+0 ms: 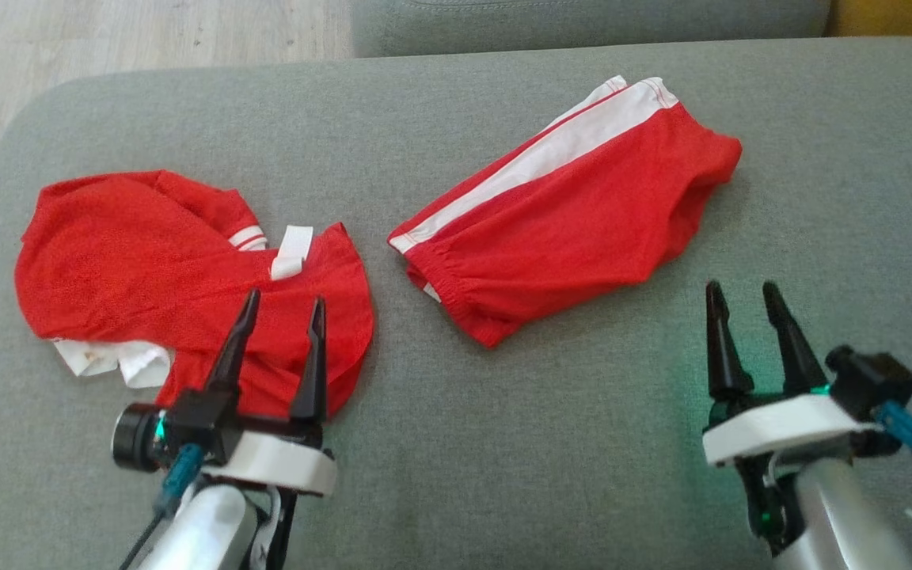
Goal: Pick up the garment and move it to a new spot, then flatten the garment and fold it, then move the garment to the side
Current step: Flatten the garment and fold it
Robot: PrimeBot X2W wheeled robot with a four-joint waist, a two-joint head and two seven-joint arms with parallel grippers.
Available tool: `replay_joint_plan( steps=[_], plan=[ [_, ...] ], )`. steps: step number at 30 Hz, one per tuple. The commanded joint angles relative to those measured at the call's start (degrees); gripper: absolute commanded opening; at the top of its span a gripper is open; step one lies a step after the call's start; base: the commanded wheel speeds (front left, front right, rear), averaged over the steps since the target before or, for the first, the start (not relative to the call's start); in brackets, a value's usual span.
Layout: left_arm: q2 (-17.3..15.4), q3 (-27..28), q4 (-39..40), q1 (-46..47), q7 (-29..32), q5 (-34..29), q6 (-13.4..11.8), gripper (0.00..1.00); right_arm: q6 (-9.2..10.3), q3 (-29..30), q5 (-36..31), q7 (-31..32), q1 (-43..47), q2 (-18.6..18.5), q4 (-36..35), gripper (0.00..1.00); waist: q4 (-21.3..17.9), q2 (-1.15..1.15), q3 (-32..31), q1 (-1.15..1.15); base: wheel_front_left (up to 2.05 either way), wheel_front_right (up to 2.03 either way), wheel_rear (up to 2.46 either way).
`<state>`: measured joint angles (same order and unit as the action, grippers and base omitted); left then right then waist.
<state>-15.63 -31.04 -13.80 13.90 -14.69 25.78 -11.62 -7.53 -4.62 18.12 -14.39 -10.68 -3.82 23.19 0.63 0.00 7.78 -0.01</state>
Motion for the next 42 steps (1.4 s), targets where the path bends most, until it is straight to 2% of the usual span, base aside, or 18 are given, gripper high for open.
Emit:
replay_joint_plan(
  steps=[1,9,12,13,15,19,21,30,35,41,42],
  plan=[
    [-0.23,3.79,2.17,0.8,-0.3,-1.48,0.65,1.0,0.04,-0.76,-0.9,-0.6,-0.76,0.64,-2.91,1.0,0.09,0.0,0.08,0.01,0.0,0.0,0.0],
    [2.28,6.68,1.85,0.87,-0.3,-5.28,4.41,1.0,0.04,0.42,-3.67,1.36,-3.3,0.89,-4.24,1.0,1.45,0.0,2.34,0.01,0.0,0.0,0.0],
    [3.29,7.18,1.7,2.23,-0.3,-6.7,5.92,1.0,0.04,2.35,-5.43,6.2,-7.46,0.34,-3.14,1.0,2.7,0.0,4.41,0.01,0.0,0.0,0.0],
    [4.01,7.4,1.54,3.17,-0.3,-7.5,6.94,1.0,0.04,4.52,-5.8,9.77,-10.92,-0.33,-2.1,1.0,3.84,0.0,5.86,0.01,0.0,0.0,0.0],
    [4.73,7.67,1.64,4.16,-0.3,-8.31,7.89,1.0,0.04,6.78,-6.52,13.1,-14.74,-1.41,-0.81,1.0,5.0,0.0,7.38,0.01,0.0,0.0,0.0],
    [6.14,8.52,1.96,5.5,-0.3,-9.56,9.38,1.0,0.04,12.07,-10.24,18.72,-22.09,-3.94,3.62,1.0,7.14,0.0,9.99,0.01,0.0,0.0,0.0],
    [6.78,8.96,1.97,6.08,-0.3,-10.13,10.0,1.0,0.04,14.62,-11.52,21.08,-25.48,-4.03,6.35,1.0,8.18,0.0,11.13,0.01,0.0,0.0,0.0],
    [9.13,10.74,1.57,8.0,-0.3,-12.3,12.53,1.0,0.04,20.81,-18.03,27.59,-36.26,-6.96,20.13,1.0,11.34,0.0,14.66,0.01,0.0,0.0,0.0],
    [10.17,11.63,1.01,9.11,-0.3,-13.12,13.56,1.0,0.04,21.7,-20.85,28.21,-39.16,-7.85,26.98,1.0,12.2,0.0,15.49,0.01,0.0,0.0,0.0],
    [11.0,12.88,0.37,9.39,-0.3,-13.93,14.2,1.0,0.04,18.68,-18.98,29.2,-40.43,-6.37,33.08,1.0,11.95,0.0,15.13,0.01,0.0,0.0,0.0],
    [11.09,13.05,0.3,9.33,-0.3,-14.09,14.31,1.0,0.04,18.01,-18.46,29.28,-40.49,-6.32,33.79,0.8,11.75,0.0,14.9,0.01,0.0,0.0,0.0]
  ],
)
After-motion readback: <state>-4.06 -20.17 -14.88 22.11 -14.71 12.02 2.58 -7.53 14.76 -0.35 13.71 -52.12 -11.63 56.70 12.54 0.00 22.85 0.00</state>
